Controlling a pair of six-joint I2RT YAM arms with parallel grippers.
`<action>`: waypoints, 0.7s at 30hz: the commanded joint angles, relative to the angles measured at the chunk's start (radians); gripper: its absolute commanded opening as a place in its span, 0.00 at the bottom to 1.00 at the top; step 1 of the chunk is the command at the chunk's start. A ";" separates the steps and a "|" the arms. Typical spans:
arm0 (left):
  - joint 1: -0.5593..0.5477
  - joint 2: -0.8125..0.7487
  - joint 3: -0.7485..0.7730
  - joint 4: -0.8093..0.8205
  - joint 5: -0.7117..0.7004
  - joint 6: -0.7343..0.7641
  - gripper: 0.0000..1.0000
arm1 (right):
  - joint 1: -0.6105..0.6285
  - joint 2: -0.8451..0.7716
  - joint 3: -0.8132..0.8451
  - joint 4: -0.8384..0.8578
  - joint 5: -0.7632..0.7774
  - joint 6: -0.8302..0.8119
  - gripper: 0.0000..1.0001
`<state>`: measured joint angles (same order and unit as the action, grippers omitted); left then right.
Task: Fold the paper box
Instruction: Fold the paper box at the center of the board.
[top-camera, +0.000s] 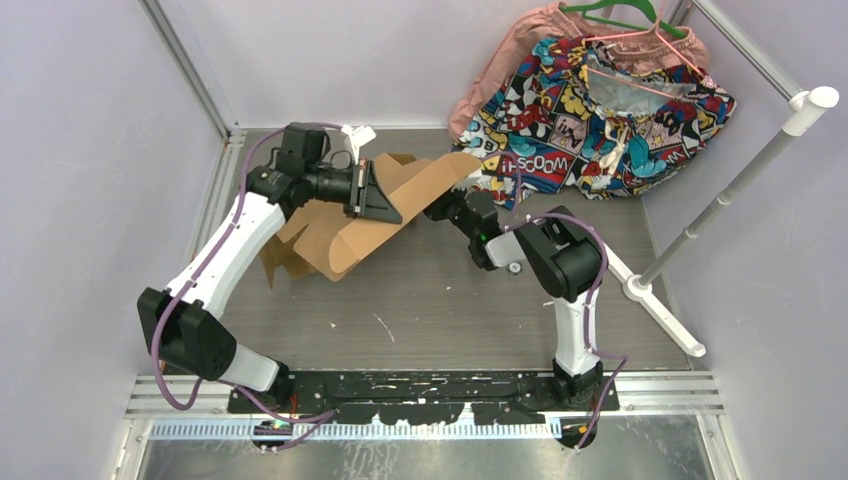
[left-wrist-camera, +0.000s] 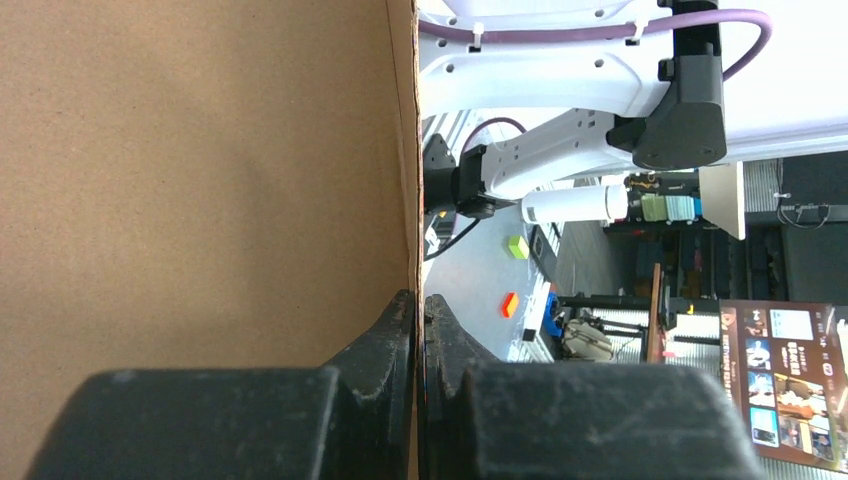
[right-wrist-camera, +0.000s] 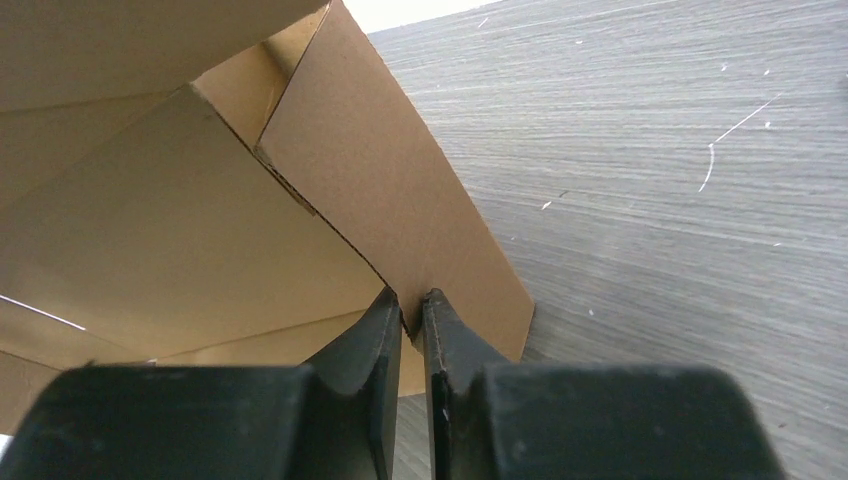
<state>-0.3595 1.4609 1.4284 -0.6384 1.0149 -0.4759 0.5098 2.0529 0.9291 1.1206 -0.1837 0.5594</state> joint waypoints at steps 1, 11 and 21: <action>0.014 -0.014 -0.023 0.096 -0.013 -0.005 0.07 | 0.053 -0.056 -0.039 0.020 -0.028 0.071 0.16; 0.014 -0.044 -0.080 0.151 -0.013 -0.036 0.07 | 0.087 -0.113 -0.131 0.069 0.011 0.112 0.16; 0.014 -0.060 -0.092 0.181 -0.008 -0.066 0.08 | 0.112 -0.114 -0.110 0.074 0.010 0.116 0.16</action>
<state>-0.3523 1.4239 1.3445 -0.5568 1.0317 -0.5266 0.5732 1.9865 0.8047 1.1511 -0.1150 0.6765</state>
